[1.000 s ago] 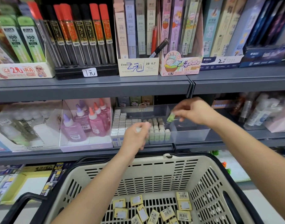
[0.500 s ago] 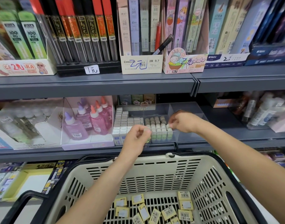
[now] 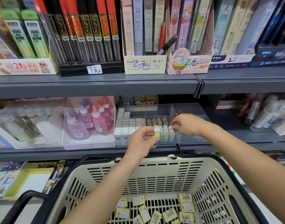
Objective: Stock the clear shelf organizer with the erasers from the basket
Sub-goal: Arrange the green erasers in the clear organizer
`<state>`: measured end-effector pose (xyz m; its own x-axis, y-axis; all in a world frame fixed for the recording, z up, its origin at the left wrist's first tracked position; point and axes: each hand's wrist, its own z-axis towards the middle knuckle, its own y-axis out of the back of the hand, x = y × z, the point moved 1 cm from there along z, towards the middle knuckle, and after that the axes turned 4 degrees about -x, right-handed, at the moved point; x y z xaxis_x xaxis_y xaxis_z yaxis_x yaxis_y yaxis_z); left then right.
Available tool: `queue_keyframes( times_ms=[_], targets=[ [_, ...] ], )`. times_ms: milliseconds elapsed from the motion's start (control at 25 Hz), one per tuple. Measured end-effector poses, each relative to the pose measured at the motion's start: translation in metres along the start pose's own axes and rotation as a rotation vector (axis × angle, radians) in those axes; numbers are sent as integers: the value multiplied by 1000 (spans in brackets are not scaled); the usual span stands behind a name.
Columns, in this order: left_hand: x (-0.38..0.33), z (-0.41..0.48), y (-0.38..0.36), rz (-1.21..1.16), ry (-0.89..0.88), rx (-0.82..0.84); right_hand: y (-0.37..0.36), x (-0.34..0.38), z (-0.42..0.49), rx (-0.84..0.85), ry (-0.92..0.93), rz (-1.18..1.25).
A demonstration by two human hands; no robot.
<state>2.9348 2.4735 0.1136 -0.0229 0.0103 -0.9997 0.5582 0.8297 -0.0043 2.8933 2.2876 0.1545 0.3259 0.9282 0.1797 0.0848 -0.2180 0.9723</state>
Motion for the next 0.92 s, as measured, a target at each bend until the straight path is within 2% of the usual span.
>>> queue_keyframes(
  times_ms=[120, 200, 320, 400, 480, 560, 680, 920],
  targets=[
    [-1, 3, -3, -4, 5, 4, 6, -1, -4, -44, 10, -35],
    [-2, 6, -6, 3, -1, 11, 12, 2, -10, -156, 29, 2],
    [-4, 8, -13, 9, -12, 38, 15, 13, -26, -222, 132, 407],
    [-6, 10, -19, 23, -19, 67, 14, 19, -33, -200, 187, 517],
    [-11, 14, -21, 84, -40, 61, 17, 13, -34, -245, 176, 491],
    [-15, 22, -15, 196, -100, -11, 27, -1, -30, -346, 84, 497],
    [-16, 30, -2, 269, -145, -124, 30, -18, -21, -461, -32, 315],
    [-8, 24, 0, 187, -148, -129, 2, -10, -1, -290, -82, 160]
  ],
)
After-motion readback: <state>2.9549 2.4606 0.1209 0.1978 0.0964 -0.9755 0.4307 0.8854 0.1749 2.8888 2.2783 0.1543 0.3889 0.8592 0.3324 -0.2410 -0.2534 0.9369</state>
